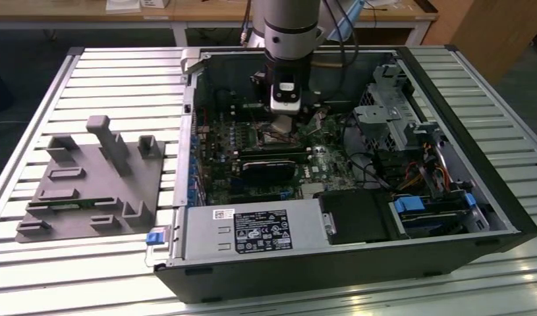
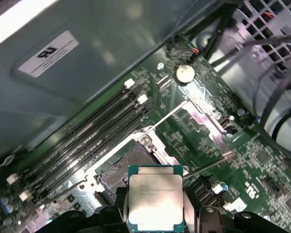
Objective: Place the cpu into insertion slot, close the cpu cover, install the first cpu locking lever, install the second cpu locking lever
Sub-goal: 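Place the cpu into insertion slot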
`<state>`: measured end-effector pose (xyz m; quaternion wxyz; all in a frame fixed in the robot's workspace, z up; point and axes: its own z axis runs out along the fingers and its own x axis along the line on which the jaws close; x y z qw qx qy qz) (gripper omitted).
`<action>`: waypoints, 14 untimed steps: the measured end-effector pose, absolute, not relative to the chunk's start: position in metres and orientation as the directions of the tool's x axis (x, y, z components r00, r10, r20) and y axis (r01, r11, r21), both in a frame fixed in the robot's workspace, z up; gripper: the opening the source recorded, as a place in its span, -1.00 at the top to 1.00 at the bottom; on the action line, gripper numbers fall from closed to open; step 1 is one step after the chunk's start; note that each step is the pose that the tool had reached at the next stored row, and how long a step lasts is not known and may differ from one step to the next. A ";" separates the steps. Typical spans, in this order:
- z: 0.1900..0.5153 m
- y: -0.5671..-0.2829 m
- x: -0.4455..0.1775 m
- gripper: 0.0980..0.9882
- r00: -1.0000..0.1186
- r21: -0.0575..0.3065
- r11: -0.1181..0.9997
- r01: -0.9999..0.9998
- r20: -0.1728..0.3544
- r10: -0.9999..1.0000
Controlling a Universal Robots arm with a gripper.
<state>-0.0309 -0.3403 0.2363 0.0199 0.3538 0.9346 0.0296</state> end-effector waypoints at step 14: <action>0.236 -0.340 -0.031 0.00 -0.638 0.069 0.638 0.767 -0.016 0.770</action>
